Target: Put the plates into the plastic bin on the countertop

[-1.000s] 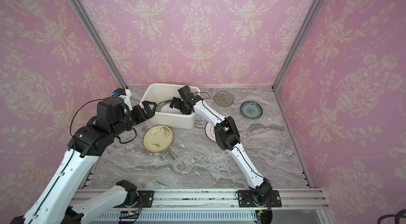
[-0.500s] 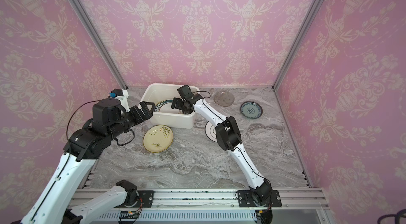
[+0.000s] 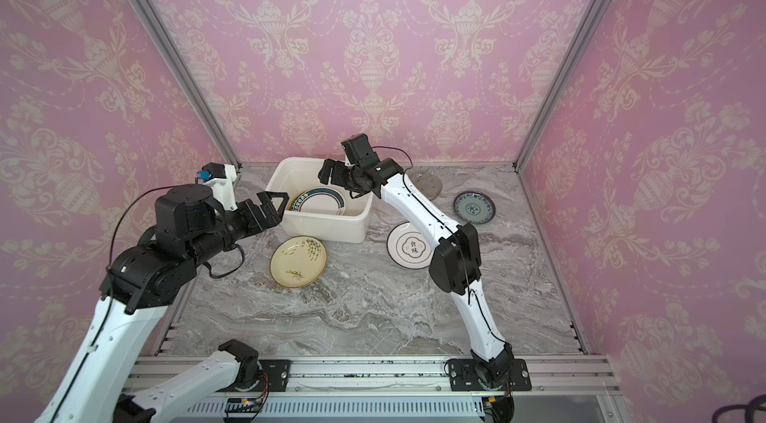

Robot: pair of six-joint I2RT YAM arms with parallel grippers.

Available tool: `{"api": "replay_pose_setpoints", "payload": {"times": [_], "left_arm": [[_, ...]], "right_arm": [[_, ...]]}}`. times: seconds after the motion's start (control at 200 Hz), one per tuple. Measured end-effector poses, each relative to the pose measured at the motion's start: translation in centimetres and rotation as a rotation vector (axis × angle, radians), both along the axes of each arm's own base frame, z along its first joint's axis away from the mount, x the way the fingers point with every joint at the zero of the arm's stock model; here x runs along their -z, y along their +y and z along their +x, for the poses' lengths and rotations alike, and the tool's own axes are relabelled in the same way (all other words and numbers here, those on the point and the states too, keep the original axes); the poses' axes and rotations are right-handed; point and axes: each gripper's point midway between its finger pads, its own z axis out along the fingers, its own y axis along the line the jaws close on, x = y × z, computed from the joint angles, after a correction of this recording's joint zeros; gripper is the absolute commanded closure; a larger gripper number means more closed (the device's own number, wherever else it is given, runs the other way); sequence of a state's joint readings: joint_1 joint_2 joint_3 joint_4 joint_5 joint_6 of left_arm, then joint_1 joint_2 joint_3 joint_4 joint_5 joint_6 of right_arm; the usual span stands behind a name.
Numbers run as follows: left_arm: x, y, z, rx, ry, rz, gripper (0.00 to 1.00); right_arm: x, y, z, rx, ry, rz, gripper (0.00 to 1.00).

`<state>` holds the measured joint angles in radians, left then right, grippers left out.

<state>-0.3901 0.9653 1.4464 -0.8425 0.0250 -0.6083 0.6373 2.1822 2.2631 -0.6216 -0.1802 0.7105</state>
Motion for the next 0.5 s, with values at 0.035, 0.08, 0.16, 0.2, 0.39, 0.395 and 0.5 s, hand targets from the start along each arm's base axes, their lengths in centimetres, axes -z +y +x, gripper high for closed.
{"api": "replay_pose_setpoints", "payload": {"times": [0.035,0.08,0.16,0.2,0.39,0.395,0.5], "left_arm": [[-0.1,-0.6,0.0,0.031,0.008,0.000,0.01],[-0.4,-1.4,0.1,0.074,0.020,-0.009,0.01],[-0.5,-3.0,0.6,0.140,0.045,-0.032,0.01],[-0.1,-3.8,0.9,0.172,0.069,-0.042,0.01],[1.8,-7.5,1.0,0.276,0.161,-0.069,0.01],[1.8,-7.7,0.9,0.280,0.162,-0.069,0.01],[2.5,-10.9,0.2,0.353,0.195,-0.085,0.01]], "right_arm": [[-0.8,-0.4,-0.7,-0.006,-0.009,0.004,0.00],[-1.5,-1.2,-1.5,-0.009,-0.012,0.007,0.00],[-2.5,-2.9,-3.3,-0.013,-0.011,0.015,0.00],[-2.7,-4.1,-4.0,-0.007,-0.008,0.018,0.00],[-1.9,-11.4,-6.4,0.080,0.032,0.026,0.00],[-1.8,-11.7,-6.5,0.083,0.035,0.026,0.00],[-0.2,-15.6,-7.6,0.152,0.078,0.036,0.00]]}}
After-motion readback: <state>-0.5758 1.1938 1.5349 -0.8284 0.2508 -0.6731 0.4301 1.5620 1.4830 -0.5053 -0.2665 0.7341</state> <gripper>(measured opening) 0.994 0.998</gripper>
